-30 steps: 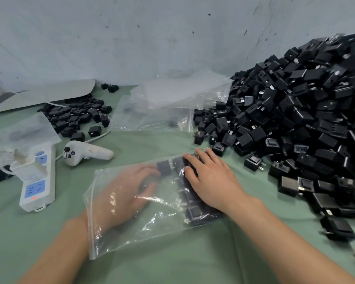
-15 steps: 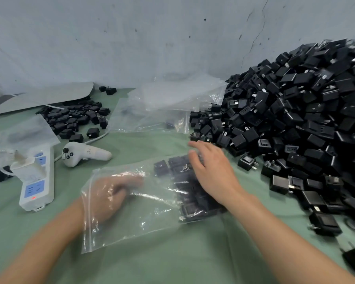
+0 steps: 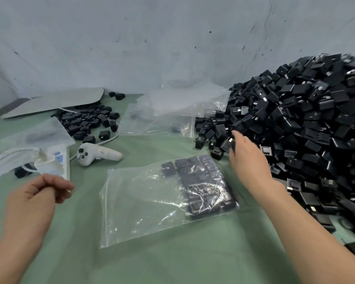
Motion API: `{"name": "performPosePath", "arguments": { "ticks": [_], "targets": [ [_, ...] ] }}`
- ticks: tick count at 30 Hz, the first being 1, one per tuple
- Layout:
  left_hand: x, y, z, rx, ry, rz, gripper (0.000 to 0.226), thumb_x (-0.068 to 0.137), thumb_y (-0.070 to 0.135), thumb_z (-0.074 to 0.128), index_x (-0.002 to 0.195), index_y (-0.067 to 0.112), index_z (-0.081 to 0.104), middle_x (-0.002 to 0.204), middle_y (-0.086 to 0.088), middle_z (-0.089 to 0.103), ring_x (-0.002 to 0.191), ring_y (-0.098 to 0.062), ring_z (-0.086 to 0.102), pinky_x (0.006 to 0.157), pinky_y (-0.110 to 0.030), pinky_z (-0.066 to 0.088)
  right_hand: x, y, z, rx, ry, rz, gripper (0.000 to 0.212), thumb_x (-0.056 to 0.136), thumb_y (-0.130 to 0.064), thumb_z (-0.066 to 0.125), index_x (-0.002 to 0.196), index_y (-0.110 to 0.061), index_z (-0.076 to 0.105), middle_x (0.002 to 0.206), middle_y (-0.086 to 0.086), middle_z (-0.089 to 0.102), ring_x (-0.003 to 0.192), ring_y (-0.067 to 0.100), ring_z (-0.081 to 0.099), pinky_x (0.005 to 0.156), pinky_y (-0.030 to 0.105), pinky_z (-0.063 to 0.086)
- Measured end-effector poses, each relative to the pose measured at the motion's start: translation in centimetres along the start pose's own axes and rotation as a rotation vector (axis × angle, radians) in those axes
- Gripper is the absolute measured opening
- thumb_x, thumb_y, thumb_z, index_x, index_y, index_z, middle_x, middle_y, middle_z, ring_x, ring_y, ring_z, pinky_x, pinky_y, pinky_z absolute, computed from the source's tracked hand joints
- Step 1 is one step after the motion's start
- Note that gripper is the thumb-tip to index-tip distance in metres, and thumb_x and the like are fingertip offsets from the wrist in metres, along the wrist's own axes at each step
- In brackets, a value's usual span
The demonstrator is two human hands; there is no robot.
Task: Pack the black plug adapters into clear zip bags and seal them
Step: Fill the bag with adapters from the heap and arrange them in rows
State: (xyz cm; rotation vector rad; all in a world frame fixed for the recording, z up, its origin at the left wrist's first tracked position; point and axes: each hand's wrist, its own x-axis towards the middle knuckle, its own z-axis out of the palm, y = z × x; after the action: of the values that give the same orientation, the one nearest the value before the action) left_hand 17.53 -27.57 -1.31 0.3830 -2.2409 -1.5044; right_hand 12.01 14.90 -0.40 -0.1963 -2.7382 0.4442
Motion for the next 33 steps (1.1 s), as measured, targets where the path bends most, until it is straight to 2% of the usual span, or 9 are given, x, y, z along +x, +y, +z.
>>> {"name": "performPosePath", "arguments": {
  "ticks": [2, 4, 8, 11, 13, 18, 22, 27, 33],
  "targets": [
    [-0.6, 2.2, 1.0, -0.149, 0.0, 0.017, 0.041, 0.078, -0.003, 0.044, 0.068, 0.027, 0.071, 0.074, 0.004, 0.072, 0.057, 0.0, 0.061, 0.056, -0.013, 0.052, -0.4, -2.4, -1.9, 0.416, 0.017, 0.047, 0.038, 0.101, -0.034, 0.056, 0.134, -0.024, 0.042, 0.105, 0.003, 0.069, 0.078, 0.008, 0.066, 0.06, 0.019, 0.047],
    [-1.8, 5.1, 2.3, -0.3, -0.11, 0.065, 0.045, 0.086, -0.006, 0.045, 0.071, 0.028, 0.072, 0.08, 0.002, 0.073, 0.062, -0.007, 0.065, 0.055, -0.016, 0.053, -1.7, -6.2, -3.3, 0.842, -0.122, 0.015, 0.034, 0.094, -0.048, 0.061, 0.12, -0.031, 0.049, 0.099, -0.006, 0.071, 0.074, -0.002, 0.067, 0.058, 0.014, 0.049],
    [-4.7, 9.2, 5.4, -0.556, -0.509, 0.013, 0.017, 0.096, 0.024, 0.056, 0.107, 0.021, 0.069, 0.101, -0.014, 0.074, 0.077, -0.026, 0.07, 0.06, -0.03, 0.058, -5.7, -12.6, -3.1, 1.25, -0.364, -0.196, 0.037, 0.08, -0.049, 0.071, 0.112, -0.037, 0.056, 0.116, -0.01, 0.07, 0.094, 0.003, 0.069, 0.075, 0.026, 0.056],
    [-6.2, 10.0, 6.9, -0.625, -0.653, -0.05, 0.04, 0.086, 0.037, 0.067, 0.12, 0.016, 0.063, 0.108, -0.013, 0.073, 0.082, -0.022, 0.069, 0.063, -0.031, 0.058, -7.4, -14.4, -2.0, 1.29, -0.394, -0.284, 0.035, 0.084, -0.033, 0.078, 0.109, -0.04, 0.055, 0.123, -0.019, 0.067, 0.11, 0.008, 0.064, 0.097, 0.035, 0.052],
    [-6.8, 10.0, 7.1, -0.639, -0.651, -0.068, 0.038, 0.082, 0.031, 0.073, 0.117, 0.017, 0.063, 0.104, -0.009, 0.075, 0.077, -0.016, 0.068, 0.063, -0.028, 0.058, -7.7, -14.5, -1.5, 1.265, -0.388, -0.309, 0.039, 0.083, -0.03, 0.08, 0.109, -0.043, 0.054, 0.127, -0.023, 0.064, 0.117, 0.006, 0.06, 0.104, 0.038, 0.046],
    [-4.8, 8.1, 4.5, -0.529, -0.439, -0.131, 0.029, 0.086, 0.032, 0.064, 0.113, 0.02, 0.068, 0.099, -0.008, 0.076, 0.071, -0.015, 0.069, 0.062, -0.023, 0.056, -6.7, -11.8, -0.5, 0.921, -0.402, -0.329, 0.063, 0.079, -0.075, 0.059, 0.134, -0.062, 0.033, 0.139, -0.039, 0.043, 0.127, -0.011, 0.043, 0.103, 0.023, 0.038],
    [-2.1, 3.3, 0.9, -0.041, -0.1, -0.158, 0.014, 0.101, 0.024, 0.053, 0.104, 0.028, 0.067, 0.098, -0.009, 0.075, 0.073, -0.02, 0.066, 0.076, -0.037, 0.053, -4.7, -7.7, 1.3, 0.413, -0.248, -0.32, 0.047, 0.102, -0.045, 0.045, 0.148, -0.04, 0.033, 0.147, -0.012, 0.046, 0.138, 0.011, 0.038, 0.111, 0.031, 0.032],
    [-2.6, 0.7, 1.6, 0.191, -0.338, -0.126, 0.011, 0.096, 0.038, 0.061, 0.104, 0.033, 0.066, 0.081, 0.018, 0.076, 0.07, 0.005, 0.065, 0.07, -0.024, 0.043, -3.4, -5.6, 3.1, 0.066, -0.275, -0.279, 0.047, 0.107, -0.039, 0.033, 0.153, -0.03, 0.032, 0.163, -0.004, 0.027, 0.151, 0.019, 0.019, 0.121, 0.036, 0.014],
    [-3.2, 1.0, 4.9, 0.302, -0.457, 0.17, 0.015, 0.087, 0.045, 0.069, 0.101, 0.04, 0.069, 0.097, 0.016, 0.073, 0.092, -0.003, 0.068, 0.085, -0.029, 0.051, -3.3, -5.6, 3.5, 0.023, -0.33, -0.261, 0.048, 0.106, -0.046, 0.03, 0.152, -0.035, 0.034, 0.164, -0.005, 0.025, 0.152, 0.019, 0.016, 0.121, 0.037, 0.01]
  ]
}}
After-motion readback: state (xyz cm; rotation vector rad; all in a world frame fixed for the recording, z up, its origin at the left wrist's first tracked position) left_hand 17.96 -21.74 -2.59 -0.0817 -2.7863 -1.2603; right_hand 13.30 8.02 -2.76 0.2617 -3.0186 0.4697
